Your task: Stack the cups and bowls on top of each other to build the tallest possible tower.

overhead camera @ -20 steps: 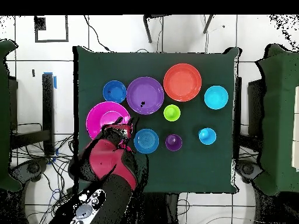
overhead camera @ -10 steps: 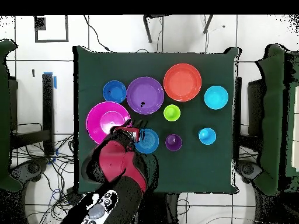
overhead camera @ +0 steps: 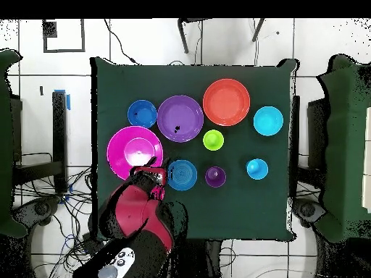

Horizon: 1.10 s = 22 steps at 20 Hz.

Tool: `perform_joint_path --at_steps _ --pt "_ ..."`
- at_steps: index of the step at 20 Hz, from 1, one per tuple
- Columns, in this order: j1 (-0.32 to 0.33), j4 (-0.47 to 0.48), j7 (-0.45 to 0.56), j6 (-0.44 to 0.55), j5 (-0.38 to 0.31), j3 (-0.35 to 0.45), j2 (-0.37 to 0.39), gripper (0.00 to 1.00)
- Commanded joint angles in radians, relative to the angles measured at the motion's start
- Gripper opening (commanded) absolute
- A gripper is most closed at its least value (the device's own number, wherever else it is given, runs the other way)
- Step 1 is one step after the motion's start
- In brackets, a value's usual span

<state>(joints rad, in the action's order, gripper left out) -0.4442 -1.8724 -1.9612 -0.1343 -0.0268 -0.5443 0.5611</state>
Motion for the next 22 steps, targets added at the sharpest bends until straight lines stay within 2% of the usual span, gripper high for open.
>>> perform_joint_path --at_steps 1,11,17,22 --pt "-0.02 -0.097 -0.217 -0.063 0.049 0.068 -0.058 1.0" --pt "0.047 -0.076 -0.236 -0.143 0.036 0.123 -0.121 1.0" --pt "0.031 -0.055 -0.268 -0.218 0.08 0.123 -0.195 1.0" --pt "-0.001 -0.051 -0.267 -0.24 0.114 0.098 -0.221 1.0"
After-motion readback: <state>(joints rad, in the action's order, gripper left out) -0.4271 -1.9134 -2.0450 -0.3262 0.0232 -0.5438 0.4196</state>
